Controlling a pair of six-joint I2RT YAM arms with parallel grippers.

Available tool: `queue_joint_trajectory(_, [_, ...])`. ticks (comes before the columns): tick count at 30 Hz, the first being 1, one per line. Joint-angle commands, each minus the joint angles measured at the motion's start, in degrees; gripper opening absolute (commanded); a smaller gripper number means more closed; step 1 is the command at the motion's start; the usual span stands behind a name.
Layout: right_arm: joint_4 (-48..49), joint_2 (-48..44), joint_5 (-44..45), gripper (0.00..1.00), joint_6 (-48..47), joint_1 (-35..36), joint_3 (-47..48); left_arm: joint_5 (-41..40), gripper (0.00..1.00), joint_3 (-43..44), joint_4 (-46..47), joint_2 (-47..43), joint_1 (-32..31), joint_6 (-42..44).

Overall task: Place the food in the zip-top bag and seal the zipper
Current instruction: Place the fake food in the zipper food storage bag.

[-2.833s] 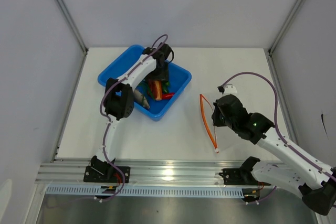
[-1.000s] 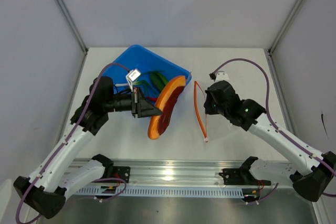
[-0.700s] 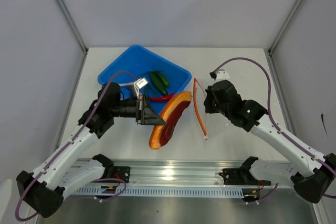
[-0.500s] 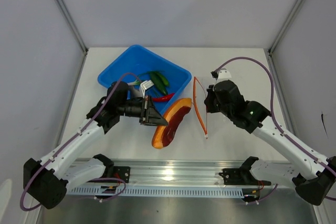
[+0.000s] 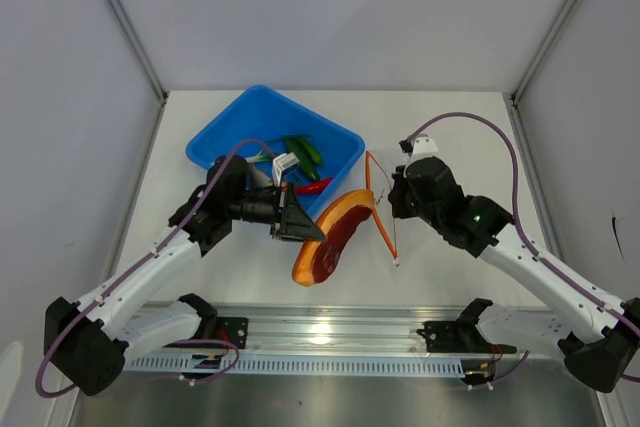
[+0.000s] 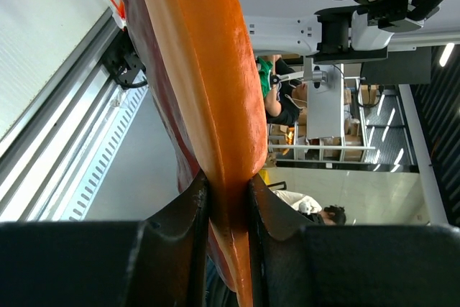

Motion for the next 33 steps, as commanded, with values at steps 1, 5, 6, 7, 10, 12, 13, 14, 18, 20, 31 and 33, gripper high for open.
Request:
queue_joint_trajectory(1, [2.0,-0.8,0.7,0.0,-0.9,0.6,-0.3,1.6,0.01,0.7,2.5,-2.0,-0.6,-1.8])
queue_joint_trajectory(5, [2.3,-0.6,0.0,0.0,0.3,1.4,0.3,0.5,0.01,0.7,3.5,-0.2,-1.2,-2.2])
queue_joint_trajectory(6, [2.2,-0.6,-0.2,0.0,0.6,1.6,0.5,0.4,0.0,0.8,4.0,0.4,-1.4,-2.4])
queue_joint_trajectory(7, [2.1,-0.5,-0.4,0.0,1.0,1.9,0.8,0.1,0.01,1.5,4.7,0.8,-1.6,-2.5])
queue_joint_trajectory(10, [1.7,0.1,-0.3,0.0,1.6,2.8,1.4,-0.3,0.01,1.8,6.3,3.8,-2.3,-2.7])
queue_joint_trajectory(12, [1.7,0.2,-0.4,0.0,2.1,3.4,1.6,-0.6,0.0,2.9,7.2,5.9,-2.5,-2.9])
queue_joint_trajectory(13, [1.7,0.3,-0.6,0.0,2.3,3.5,1.6,-0.8,0.01,3.1,7.6,6.4,-2.6,-3.1])
queue_joint_trajectory(14, [1.7,0.3,-0.7,0.0,3.0,3.5,1.6,-1.1,0.01,3.4,8.3,7.1,-2.6,-3.1])
queue_joint_trajectory(18, [2.1,0.3,-2.0,0.0,4.8,4.3,1.7,-4.9,0.0,6.1,7.6,10.2,-2.6,-2.4])
queue_joint_trajectory(20, [1.8,0.2,-2.1,0.0,5.5,4.9,1.8,-6.6,0.01,7.2,8.1,11.3,-2.6,-2.1])
queue_joint_trajectory(31, [1.4,0.9,-5.9,0.0,13.1,5.5,3.5,-16.6,0.01,12.3,8.7,14.9,-4.2,4.2])
queue_joint_trajectory(33, [1.9,1.3,-7.6,0.0,13.9,5.5,4.0,-18.9,0.01,12.2,8.7,15.8,-4.8,5.5])
